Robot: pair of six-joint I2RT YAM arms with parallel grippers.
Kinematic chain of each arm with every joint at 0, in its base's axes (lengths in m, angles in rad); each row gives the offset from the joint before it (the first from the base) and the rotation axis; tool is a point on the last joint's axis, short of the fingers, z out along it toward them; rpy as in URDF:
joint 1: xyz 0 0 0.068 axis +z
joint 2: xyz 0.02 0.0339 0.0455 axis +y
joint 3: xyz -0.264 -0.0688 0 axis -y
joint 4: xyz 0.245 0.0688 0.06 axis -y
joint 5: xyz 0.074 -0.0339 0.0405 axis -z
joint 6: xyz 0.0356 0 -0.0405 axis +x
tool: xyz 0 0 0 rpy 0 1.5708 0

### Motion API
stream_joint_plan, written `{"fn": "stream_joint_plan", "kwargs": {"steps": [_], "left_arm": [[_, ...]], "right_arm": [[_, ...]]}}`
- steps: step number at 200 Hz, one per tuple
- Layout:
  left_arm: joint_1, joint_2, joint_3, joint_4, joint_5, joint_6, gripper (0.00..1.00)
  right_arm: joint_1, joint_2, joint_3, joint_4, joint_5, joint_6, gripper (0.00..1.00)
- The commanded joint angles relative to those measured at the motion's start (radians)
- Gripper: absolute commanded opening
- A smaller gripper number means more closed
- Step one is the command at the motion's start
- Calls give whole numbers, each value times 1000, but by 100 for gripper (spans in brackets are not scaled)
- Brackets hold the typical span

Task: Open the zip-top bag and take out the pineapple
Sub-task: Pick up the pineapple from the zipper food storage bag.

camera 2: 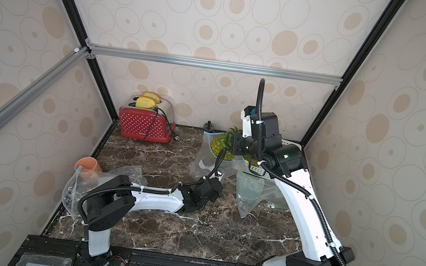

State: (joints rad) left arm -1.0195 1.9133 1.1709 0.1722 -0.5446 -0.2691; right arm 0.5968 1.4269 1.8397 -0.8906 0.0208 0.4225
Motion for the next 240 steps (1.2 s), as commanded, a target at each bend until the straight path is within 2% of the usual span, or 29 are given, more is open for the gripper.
{"fn": "stream_joint_plan", "kwargs": {"steps": [1,59,93,124,156,195,240], "left_arm": [[24,6,47,44,-55,42,0],[42,-19,38,-146,-142,-19,0],[96,-3,37,-279,-189,-56,0],[174,-7,-15,-311,-207,-79,0],[227,-6,-27,-309,-232,-90,0],[242,-44,-50,-226,-278,-79,0],[239,-282,-222,-14,-223,-74,0]], "right_arm": [[-5,-60,51,133,-12,10,0],[-5,-80,140,85,-32,-9,0],[-5,-100,217,13,-8,-39,0],[-5,-121,250,-31,-11,-48,0],[-5,-138,236,-52,-46,-47,0],[-5,-124,270,-121,-112,-49,0],[-5,-99,232,-183,-135,-73,0]]}}
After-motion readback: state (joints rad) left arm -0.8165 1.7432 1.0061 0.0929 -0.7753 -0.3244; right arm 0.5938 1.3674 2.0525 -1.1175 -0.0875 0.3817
